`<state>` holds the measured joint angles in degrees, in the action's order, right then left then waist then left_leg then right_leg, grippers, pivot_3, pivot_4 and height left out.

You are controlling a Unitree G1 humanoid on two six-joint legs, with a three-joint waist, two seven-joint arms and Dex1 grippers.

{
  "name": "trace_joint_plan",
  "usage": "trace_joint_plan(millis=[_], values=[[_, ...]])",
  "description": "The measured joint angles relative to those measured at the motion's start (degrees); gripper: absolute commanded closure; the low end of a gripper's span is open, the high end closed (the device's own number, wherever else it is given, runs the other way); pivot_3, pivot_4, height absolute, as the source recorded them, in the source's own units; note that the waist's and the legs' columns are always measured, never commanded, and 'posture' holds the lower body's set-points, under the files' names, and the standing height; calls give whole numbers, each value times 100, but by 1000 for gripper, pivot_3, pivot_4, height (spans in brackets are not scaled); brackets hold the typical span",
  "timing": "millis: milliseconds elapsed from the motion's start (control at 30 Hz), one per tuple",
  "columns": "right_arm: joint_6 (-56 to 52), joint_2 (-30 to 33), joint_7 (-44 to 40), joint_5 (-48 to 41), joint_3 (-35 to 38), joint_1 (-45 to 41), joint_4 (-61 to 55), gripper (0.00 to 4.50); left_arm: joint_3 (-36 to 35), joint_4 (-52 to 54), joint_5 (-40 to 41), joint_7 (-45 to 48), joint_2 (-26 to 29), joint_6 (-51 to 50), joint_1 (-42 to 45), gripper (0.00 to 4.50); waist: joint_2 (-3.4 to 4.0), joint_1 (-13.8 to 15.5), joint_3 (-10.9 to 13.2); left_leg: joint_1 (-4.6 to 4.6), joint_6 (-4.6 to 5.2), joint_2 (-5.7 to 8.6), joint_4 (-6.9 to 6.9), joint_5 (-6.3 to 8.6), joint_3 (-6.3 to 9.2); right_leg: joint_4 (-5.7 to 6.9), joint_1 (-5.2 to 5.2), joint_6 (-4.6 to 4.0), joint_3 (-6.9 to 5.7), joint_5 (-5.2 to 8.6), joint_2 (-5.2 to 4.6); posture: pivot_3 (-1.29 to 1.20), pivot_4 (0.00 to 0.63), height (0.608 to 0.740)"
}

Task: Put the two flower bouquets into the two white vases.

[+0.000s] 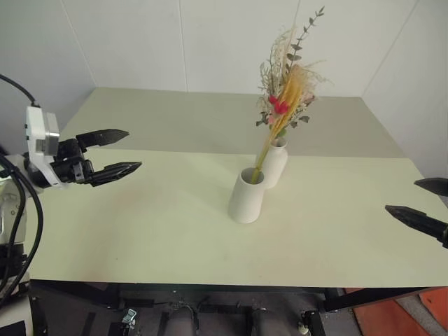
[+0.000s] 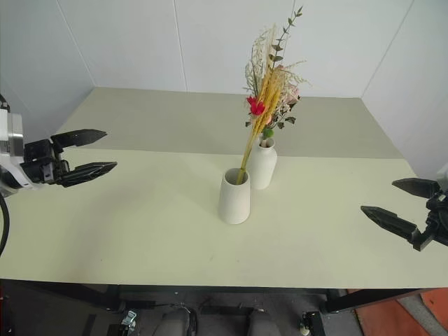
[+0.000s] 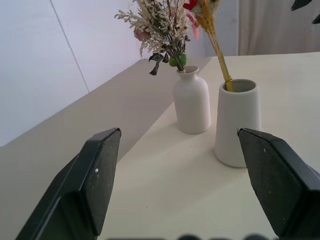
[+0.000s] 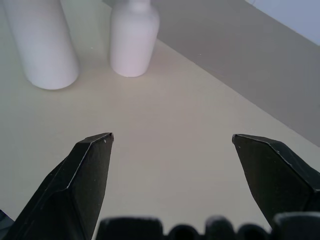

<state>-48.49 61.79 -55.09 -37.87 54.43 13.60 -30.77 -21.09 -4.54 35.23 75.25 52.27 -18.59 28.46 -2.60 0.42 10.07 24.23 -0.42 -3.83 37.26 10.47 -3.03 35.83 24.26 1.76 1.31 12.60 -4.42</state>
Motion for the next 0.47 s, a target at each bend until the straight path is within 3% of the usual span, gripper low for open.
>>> trace_joint_plan(millis=[467], values=[[-50, -94, -237, 192, 366, 275, -210, 0, 271, -795, -250, 378, 34, 303, 430, 455, 0, 26, 0, 3, 0, 0, 0, 0, 0, -1, 0, 2, -2, -1, 0, 0, 150, 740]])
